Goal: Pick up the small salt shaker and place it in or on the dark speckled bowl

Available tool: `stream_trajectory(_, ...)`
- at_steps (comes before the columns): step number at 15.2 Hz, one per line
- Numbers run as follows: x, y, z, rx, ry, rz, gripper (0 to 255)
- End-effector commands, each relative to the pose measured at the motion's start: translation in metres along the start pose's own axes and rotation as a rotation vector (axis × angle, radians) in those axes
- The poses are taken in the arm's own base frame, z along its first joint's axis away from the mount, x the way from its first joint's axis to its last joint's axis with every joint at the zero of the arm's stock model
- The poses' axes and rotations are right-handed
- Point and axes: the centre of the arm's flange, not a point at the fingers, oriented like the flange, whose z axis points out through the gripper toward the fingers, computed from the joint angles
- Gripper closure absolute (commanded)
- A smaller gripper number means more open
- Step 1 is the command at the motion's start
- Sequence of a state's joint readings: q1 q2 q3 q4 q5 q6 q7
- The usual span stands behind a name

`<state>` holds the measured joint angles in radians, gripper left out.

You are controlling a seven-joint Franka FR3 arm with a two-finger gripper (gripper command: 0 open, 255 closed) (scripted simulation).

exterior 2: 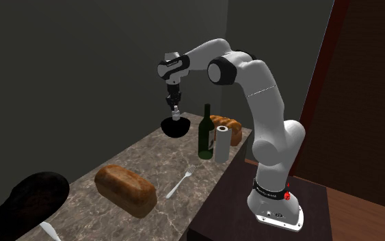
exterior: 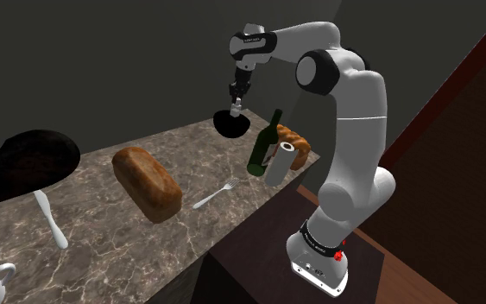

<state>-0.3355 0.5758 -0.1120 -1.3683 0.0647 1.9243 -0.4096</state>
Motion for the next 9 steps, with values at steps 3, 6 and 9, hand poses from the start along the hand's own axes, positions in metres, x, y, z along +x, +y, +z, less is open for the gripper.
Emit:
stream_trajectory(3,0.001,0.000,0.023,0.000,0.001,0.000,255)
stream_trajectory(6,0.001,0.000,0.023,0.000,0.001,0.000,255)
stream_trajectory(9,0.001,0.000,0.023,0.000,0.001,0.000,255)
